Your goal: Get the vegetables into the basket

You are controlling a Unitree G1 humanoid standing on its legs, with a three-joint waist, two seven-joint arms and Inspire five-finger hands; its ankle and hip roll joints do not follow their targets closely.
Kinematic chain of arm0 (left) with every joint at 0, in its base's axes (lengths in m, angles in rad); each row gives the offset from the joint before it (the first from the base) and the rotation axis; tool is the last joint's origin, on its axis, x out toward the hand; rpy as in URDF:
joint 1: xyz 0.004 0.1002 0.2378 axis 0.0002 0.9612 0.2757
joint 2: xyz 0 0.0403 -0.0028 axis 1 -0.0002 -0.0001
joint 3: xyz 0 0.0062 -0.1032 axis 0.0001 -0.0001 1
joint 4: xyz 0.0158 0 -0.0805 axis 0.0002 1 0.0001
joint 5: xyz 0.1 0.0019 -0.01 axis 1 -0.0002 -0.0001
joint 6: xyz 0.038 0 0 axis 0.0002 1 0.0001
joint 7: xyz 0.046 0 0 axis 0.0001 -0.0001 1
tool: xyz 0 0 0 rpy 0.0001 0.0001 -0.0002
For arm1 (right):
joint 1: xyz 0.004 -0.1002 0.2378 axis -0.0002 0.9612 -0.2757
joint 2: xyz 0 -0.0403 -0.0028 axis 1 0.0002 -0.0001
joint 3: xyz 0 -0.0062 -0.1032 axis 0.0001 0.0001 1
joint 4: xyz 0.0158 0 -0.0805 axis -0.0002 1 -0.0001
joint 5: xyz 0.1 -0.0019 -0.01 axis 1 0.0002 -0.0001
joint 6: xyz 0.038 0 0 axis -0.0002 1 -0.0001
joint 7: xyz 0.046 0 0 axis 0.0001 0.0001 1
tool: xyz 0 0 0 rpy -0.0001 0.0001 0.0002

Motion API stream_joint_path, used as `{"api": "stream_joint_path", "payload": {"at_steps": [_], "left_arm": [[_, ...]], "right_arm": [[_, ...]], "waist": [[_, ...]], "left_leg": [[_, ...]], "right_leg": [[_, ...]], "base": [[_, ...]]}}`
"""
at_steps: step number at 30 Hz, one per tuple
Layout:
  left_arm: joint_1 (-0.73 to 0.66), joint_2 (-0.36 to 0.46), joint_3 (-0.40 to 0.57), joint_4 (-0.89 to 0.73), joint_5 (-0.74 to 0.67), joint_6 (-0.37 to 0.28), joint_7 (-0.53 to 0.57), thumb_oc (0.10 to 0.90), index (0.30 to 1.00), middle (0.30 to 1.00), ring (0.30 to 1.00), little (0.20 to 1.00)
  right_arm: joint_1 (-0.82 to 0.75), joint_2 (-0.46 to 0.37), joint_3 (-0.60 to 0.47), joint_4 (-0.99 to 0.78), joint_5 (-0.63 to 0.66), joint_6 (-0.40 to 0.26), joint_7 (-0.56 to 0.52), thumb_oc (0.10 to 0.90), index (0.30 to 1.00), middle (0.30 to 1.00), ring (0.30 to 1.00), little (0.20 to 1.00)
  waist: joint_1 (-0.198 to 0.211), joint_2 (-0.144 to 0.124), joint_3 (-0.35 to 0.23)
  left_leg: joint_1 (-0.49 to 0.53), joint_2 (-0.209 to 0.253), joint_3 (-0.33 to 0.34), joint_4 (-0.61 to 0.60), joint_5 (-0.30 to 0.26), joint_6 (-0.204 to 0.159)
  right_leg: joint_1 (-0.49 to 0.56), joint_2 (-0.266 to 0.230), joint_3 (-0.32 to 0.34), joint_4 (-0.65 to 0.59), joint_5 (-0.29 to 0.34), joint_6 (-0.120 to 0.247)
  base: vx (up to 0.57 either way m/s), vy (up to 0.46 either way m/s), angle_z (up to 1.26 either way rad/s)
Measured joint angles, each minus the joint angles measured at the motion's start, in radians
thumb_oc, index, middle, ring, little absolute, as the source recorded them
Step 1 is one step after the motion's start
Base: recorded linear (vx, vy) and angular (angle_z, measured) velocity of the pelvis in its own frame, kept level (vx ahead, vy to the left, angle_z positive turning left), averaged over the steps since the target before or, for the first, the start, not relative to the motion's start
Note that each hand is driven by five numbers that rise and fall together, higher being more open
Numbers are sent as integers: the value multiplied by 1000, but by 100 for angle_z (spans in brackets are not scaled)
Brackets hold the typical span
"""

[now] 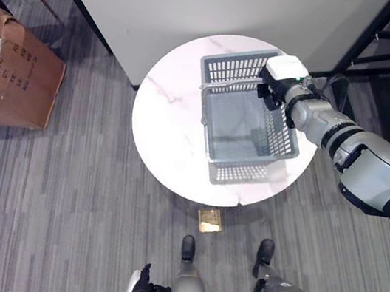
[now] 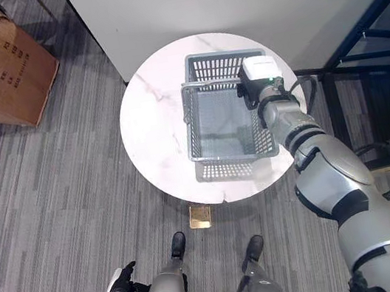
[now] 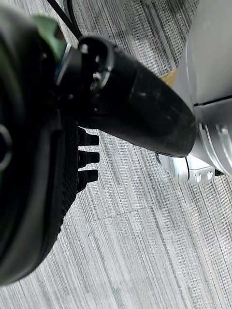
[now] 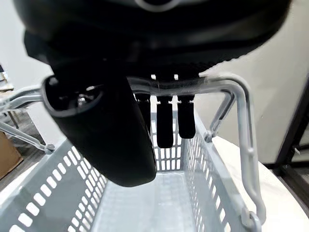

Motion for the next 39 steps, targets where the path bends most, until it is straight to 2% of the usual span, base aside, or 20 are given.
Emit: {"api": "stream_joint_path", "payload": {"at_steps": [5, 10, 12, 15, 17, 18, 21, 23, 26, 29, 30, 31, 33, 36, 37, 39], "left_arm": [[1, 2, 4, 0, 12, 9, -17, 900, 1000, 1000, 1000, 1000], [33, 4, 10, 10, 49, 24, -36, 900, 1000, 1000, 1000, 1000], [41, 6, 40, 19, 56, 27, -41, 900, 1000, 1000, 1000, 1000], [76, 7, 113, 24, 67, 32, -46, 900, 1000, 1000, 1000, 1000], [84, 8, 116, 27, 67, 36, -45, 900, 1000, 1000, 1000, 1000], [93, 5, 171, 34, 67, 37, -51, 900, 1000, 1000, 1000, 1000], [120, 6, 220, 49, 66, 43, -59, 900, 1000, 1000, 1000, 1000], [134, 5, 269, 53, 67, 49, -68, 900, 1000, 1000, 1000, 1000], [159, 7, 292, 65, 77, 54, -78, 900, 1000, 1000, 1000, 1000], [163, 6, 311, 67, 88, 55, -92, 900, 1000, 1000, 1000, 1000], [164, 6, 311, 66, 90, 56, -100, 900, 1000, 1000, 1000, 1000], [172, 6, 318, 67, 101, 57, -107, 900, 1000, 1000, 1000, 1000], [193, 7, 322, 68, 111, 57, -109, 900, 1000, 1000, 1000, 1000], [201, 1, 359, 71, 116, 58, -110, 900, 1000, 1000, 1000, 1000], [200, 0, 358, 71, 116, 62, -111, 900, 1000, 1000, 1000, 1000], [219, 2, 355, 75, 121, 58, -111, 900, 1000, 1000, 1000, 1000]], "right_arm": [[67, 5, -18, -5, 0, -10, 28, 400, 300, 300, 300, 300], [168, 20, -48, -55, 1, -17, 82, 400, 300, 300, 300, 300], [192, 16, -49, -97, 5, -13, 98, 400, 300, 300, 300, 300], [293, -44, -49, -370, 25, 1, 148, 400, 300, 300, 300, 300], [324, -53, -49, -424, 32, -4, 149, 400, 300, 300, 300, 300], [380, -91, -54, -546, 53, 17, 170, 400, 300, 300, 300, 300], [438, -125, -54, -647, 75, -3, 191, 400, 300, 300, 300, 300], [510, -220, -57, -799, 92, 0, 215, 400, 300, 300, 300, 300], [548, -262, -62, -859, 110, -18, 237, 400, 300, 300, 300, 300], [631, -341, -116, -961, 110, -21, 269, 400, 300, 300, 300, 300], [680, -360, -164, -999, 110, -29, 277, 400, 300, 300, 300, 300], [735, -368, -218, -1028, 110, -47, 278, 400, 300, 300, 300, 300], [770, -374, -249, -1036, 105, -53, 278, 400, 300, 300, 300, 300], [912, -395, -362, -1061, 90, -72, 277, 400, 300, 300, 300, 300], [1017, -395, -451, -1082, 60, -73, 273, 400, 300, 300, 300, 300], [1041, -396, -462, -1074, 41, -70, 273, 400, 300, 300, 300, 300]], "waist": [[-8, -4, -12], [-23, -18, -66], [-47, -23, -72], [-91, -35, -81], [-106, -38, -83], [-117, -41, -85], [-145, -47, -90], [-152, -49, -91], [-169, -56, -97], [-170, -58, -99], [-170, -58, -99], [-171, -59, -100], [-195, -64, -104], [-195, -69, -117], [-200, -70, -118], [-223, -76, -120]], "left_leg": [[34, -1, 3, -1, 0, 1], [72, -8, 34, -14, -2, 7], [79, -11, 40, -15, -2, 7], [108, -12, 70, -25, -1, 11], [119, -11, 84, -30, -1, 12], [131, -11, 95, -39, 0, 12], [163, -8, 115, -51, 0, 14], [184, -7, 133, -65, 0, 14], [201, -5, 154, -65, -5, 19], [204, -6, 155, -65, -5, 19], [206, -7, 158, -65, -6, 20], [213, -8, 160, -65, -8, 23], [231, -13, 168, -65, -16, 24], [247, -24, 183, -66, -29, 39], [261, -36, 199, -66, -35, 48], [266, -44, 224, -71, -40, 60]], "right_leg": [[31, -2, 4, 0, 1, 1], [46, -8, 32, 0, 3, 5], [50, -10, 37, 0, 5, 7], [53, -10, 69, 0, 12, 9], [53, -8, 82, 0, 15, 10], [55, -6, 92, 0, 16, 10], [69, -3, 112, 0, 16, 10], [73, 1, 124, 0, 16, 11], [78, 4, 142, 0, 16, 11], [80, 5, 144, 0, 17, 11], [82, 5, 144, 0, 17, 12], [87, 4, 146, 0, 18, 12], [96, 2, 159, 1, 19, 15], [96, -8, 172, 16, 22, 20], [92, -19, 188, 35, 28, 30], [84, -33, 202, 34, 43, 51]], "base": [[0, 0, 0], [14, 19, -13], [12, 19, -12], [23, 18, -29], [35, 14, -21], [34, 5, -27], [50, 8, -20], [45, 12, -22], [50, 28, -20], [51, 70, -2], [27, 55, -2], [30, 94, -8], [36, 140, -14], [-5, 142, -17], [-61, 140, -29], [-92, 143, -45]]}}
